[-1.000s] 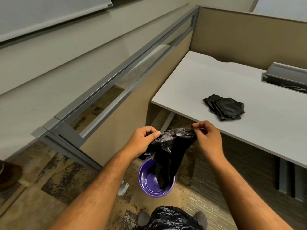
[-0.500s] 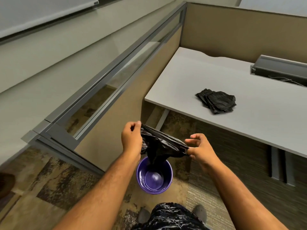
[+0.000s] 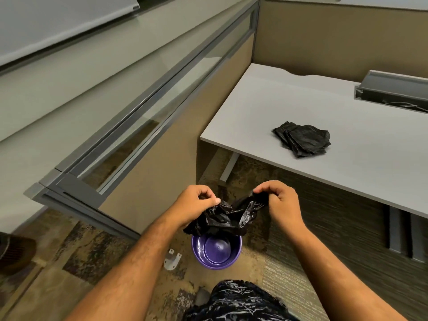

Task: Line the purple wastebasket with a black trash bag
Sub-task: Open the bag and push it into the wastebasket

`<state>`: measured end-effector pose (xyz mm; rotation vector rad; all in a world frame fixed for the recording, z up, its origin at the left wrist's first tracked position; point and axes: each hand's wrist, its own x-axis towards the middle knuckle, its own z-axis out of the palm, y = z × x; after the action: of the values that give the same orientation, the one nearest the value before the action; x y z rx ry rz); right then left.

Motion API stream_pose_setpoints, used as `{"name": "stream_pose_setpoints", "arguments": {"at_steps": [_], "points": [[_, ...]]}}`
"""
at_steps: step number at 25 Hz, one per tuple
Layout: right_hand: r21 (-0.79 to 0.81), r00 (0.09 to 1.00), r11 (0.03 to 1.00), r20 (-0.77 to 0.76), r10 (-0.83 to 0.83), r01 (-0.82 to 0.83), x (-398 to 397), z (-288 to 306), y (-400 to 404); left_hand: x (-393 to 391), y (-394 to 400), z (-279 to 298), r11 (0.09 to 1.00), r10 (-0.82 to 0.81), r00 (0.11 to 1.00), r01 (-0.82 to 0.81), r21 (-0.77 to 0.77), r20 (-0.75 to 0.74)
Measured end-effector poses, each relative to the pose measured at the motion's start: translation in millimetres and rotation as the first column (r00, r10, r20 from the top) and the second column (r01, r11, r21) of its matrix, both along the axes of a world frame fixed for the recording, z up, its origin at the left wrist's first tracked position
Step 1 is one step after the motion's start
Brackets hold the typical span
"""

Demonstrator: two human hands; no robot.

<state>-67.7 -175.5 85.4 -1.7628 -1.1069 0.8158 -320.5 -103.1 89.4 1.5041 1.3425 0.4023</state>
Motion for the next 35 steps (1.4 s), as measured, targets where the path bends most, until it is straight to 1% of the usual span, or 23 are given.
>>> {"name": "stream_pose_setpoints", "arguments": {"at_steps": [1, 3, 4, 5, 7, 9, 10, 14, 16, 18, 20, 21, 23, 25, 27, 29, 31, 33, 35], "points": [[0.009, 0.999, 0.999, 0.035, 0.037, -0.037, 1.3, 1.6, 1.0, 5.8, -2.7, -0.3, 0.999, 0.037, 0.999, -0.037, 0.004, 0.004], [-0.001, 0.990, 0.998, 0.127, 0.067, -0.068, 2.7, -1.0, 2.3, 22.4, -11.7, -3.4, 0.984, 0.170, 0.985, -0.171, 0.055, 0.027], [-0.064, 0.983, 0.994, 0.154, 0.096, -0.087, 2.8, -3.1, 2.7, 32.1, -17.0, -5.2, 0.966, 0.246, 0.967, -0.250, 0.066, 0.059], [-0.160, 0.984, 0.982, 0.128, 0.124, -0.103, 3.1, -7.8, 2.7, 42.1, -23.1, -7.3, 0.944, 0.317, 0.942, -0.324, 0.053, 0.111], [-0.310, 0.991, 0.941, -0.018, 0.134, -0.133, 3.2, -19.0, -2.0, 58.7, -36.6, -14.4, 0.908, 0.405, 0.898, -0.417, 0.040, 0.171], [-0.343, 0.986, 0.928, -0.137, 0.100, -0.142, 10.0, -27.6, -9.3, 72.8, -50.8, -19.8, 0.889, 0.434, 0.891, -0.448, 0.093, 0.136], [-0.329, 0.979, 0.931, -0.177, 0.103, -0.157, 16.3, -33.3, -12.6, 77.1, -56.5, -20.7, 0.882, 0.443, 0.891, -0.453, 0.131, 0.098], [-0.271, 0.951, 0.920, -0.207, 0.231, -0.283, 43.4, -44.0, -22.5, 77.9, -76.1, -23.3, 0.868, 0.467, 0.875, -0.427, 0.253, -0.124], [-0.228, 0.952, 0.928, -0.154, 0.264, -0.294, 53.6, -47.8, -25.4, 75.0, -84.9, -25.8, 0.851, 0.497, 0.839, -0.423, 0.311, -0.219], [-0.181, 0.970, 0.953, -0.018, 0.242, -0.242, 61.3, -54.0, -27.4, 72.4, -95.4, -26.5, 0.804, 0.568, 0.782, -0.459, 0.378, -0.258], [-0.135, 0.972, 0.972, 0.110, 0.208, -0.193, 65.2, -61.4, -29.2, 67.9, -103.0, -29.9, 0.756, 0.617, 0.751, -0.483, 0.442, -0.235], [-0.147, 0.969, 0.971, 0.138, 0.207, -0.187, 65.5, -65.5, -31.1, 65.3, -105.2, -32.2, 0.736, 0.625, 0.750, -0.473, 0.484, -0.217], [-0.229, 0.966, 0.954, 0.126, 0.226, -0.194, 63.4, -70.6, -33.1, 61.0, -105.9, -35.6, 0.714, 0.611, 0.764, -0.418, 0.562, -0.207], [-0.307, 0.971, 0.934, 0.093, 0.219, -0.181, 58.9, -78.3, -31.2, 56.6, -103.1, -41.5, 0.708, 0.586, 0.780, -0.361, 0.607, -0.219], [-0.361, 0.982, 0.921, 0.062, 0.179, -0.145, 50.3, -88.2, -31.2, 49.8, -101.5, -51.0, 0.735, 0.544, 0.796, -0.300, 0.608, -0.264], [-0.412, 0.990, 0.903, 0.017, 0.138, -0.119, 36.0, -98.5, -30.3, 41.2, -97.7, -63.1, 0.808, 0.472, 0.808, -0.236, 0.540, -0.352], [-0.450, 0.994, 0.886, -0.063, 0.091, -0.109, 16.9, -108.6, -29.6, 31.8, -91.9, -76.3, 0.880, 0.372, 0.824, -0.167, 0.444, -0.428], [-0.483, 0.983, 0.869, -0.181, 0.021, -0.108, -5.0, -116.7, -30.1, 19.6, -85.0, -89.1, 0.933, 0.277, 0.850, -0.126, 0.338, -0.449], [-0.507, 0.974, 0.857, -0.224, -0.025, -0.094, -28.4, -127.9, -31.3, -0.5, -74.0, -107.5, 0.971, 0.167, 0.883, -0.070, 0.228, -0.438]]}}
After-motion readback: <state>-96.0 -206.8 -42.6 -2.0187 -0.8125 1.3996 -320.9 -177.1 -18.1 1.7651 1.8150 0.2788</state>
